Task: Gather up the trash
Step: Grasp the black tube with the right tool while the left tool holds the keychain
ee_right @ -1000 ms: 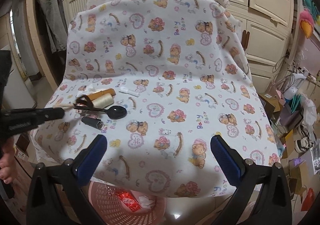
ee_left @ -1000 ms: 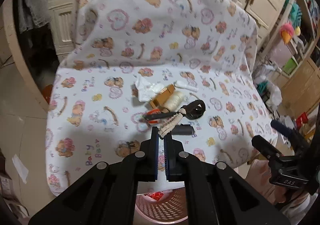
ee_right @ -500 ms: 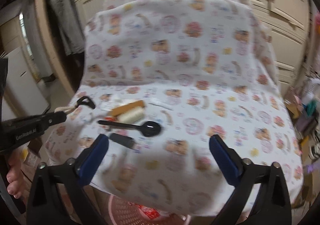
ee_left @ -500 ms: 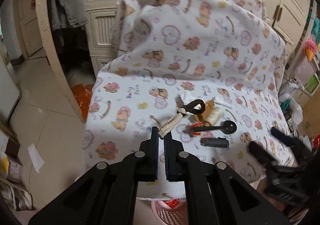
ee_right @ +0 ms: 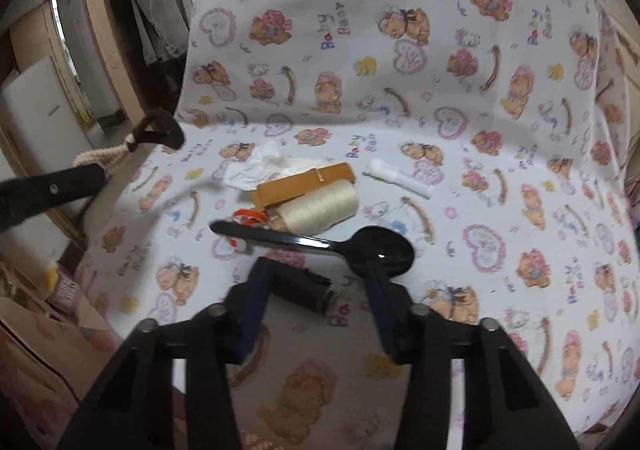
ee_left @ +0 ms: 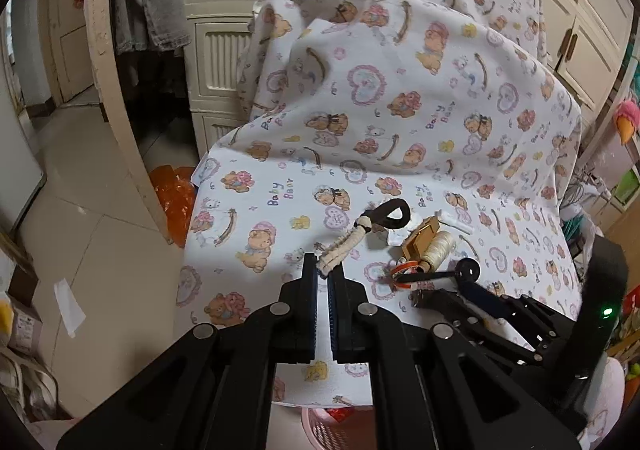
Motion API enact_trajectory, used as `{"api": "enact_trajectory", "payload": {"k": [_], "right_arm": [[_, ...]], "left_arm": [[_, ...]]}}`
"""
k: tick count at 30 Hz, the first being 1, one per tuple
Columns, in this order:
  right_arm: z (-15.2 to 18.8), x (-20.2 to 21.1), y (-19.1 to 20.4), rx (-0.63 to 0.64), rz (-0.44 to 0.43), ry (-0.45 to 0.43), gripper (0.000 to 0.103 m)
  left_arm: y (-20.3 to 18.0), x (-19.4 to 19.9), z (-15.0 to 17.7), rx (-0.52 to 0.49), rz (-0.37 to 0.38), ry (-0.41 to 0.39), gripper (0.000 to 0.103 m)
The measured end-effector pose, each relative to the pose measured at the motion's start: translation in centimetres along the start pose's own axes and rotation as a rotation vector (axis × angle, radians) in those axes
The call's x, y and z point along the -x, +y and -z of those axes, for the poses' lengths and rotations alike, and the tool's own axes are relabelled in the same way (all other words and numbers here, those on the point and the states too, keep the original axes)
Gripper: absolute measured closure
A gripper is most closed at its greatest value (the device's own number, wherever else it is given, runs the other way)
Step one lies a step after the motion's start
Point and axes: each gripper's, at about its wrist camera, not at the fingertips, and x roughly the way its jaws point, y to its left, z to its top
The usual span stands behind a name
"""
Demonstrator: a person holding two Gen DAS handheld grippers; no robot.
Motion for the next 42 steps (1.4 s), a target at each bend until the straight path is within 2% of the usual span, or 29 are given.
{"api": "enact_trajectory", "payload": {"k": [4,12,14,16,17,18,19,20,25,27,29,31,33,34,36,42], "right_arm": [[0.4,0.9,-0.3,-0.013,-0.025,0.004,0.097],[1.5,4.4,-2.8,-0.084,0.109,-0.053,0.1],[1.8,4.8,-3.3,-0.093,0.079,-0.042,0.1],[2.0,4.6,-3.4,-0.074,0.005,-0.013,0.098],[2.0,4.5,-3.2,-0.053,-0.031,-0.004,0.09],[1.9,4.4,-2.9,-0.028,-0.024,-0.013,0.082],[1.9,4.3,-2.4,-0.002,-0.003,-0.032,0.059],[1.9,4.3,-2.0,0.027,0.011,-0.051,0.048],[1.3,2.7,-1.1,0.052,0.009,-0.035,0.048],[1.1,2.1,-0.7,0.066,0.03,-0.037,0.05],[0.8,1.2,-0.2,0.081,0.045,-0.024,0.067],[0.9,0.1,0.2,0.087,0.065,-0.005,0.077],[1.0,0.2,0.2,0.076,0.077,-0.013,0.08],[1.0,0.4,0.1,0.066,0.081,-0.013,0.089],[1.2,1.2,-0.4,0.029,0.07,-0.021,0.091],[2.5,4.3,-2.0,-0.051,0.121,-0.033,0.092]], "left_arm": [[-0.2,0.1,0.0,-0.011,-0.007,-0.004,0.099],[-0.4,0.5,0.2,-0.026,-0.018,-0.017,0.099],[-0.4,0.5,0.3,-0.029,-0.021,-0.018,0.099],[-0.4,0.6,0.4,-0.03,-0.023,-0.018,0.099],[-0.4,0.6,0.4,-0.03,-0.023,-0.017,0.099],[-0.4,0.6,0.4,-0.029,-0.024,-0.018,0.099],[-0.3,0.7,0.4,-0.029,-0.025,-0.018,0.099],[-0.3,0.7,0.5,-0.028,-0.026,-0.017,0.099],[-0.2,0.6,0.5,-0.024,-0.025,-0.015,0.099],[-0.1,0.6,0.5,-0.026,-0.027,-0.014,0.099],[-0.2,0.5,0.4,-0.027,-0.028,-0.012,0.099],[-0.3,0.5,0.4,-0.03,-0.026,-0.009,0.099],[-0.3,0.5,0.3,-0.032,-0.025,-0.011,0.099],[-0.4,0.5,0.3,-0.033,-0.024,-0.013,0.099],[-0.5,0.7,0.3,-0.036,-0.025,-0.018,0.099],[-0.5,0.9,0.3,-0.042,-0.032,-0.026,0.099]]}}
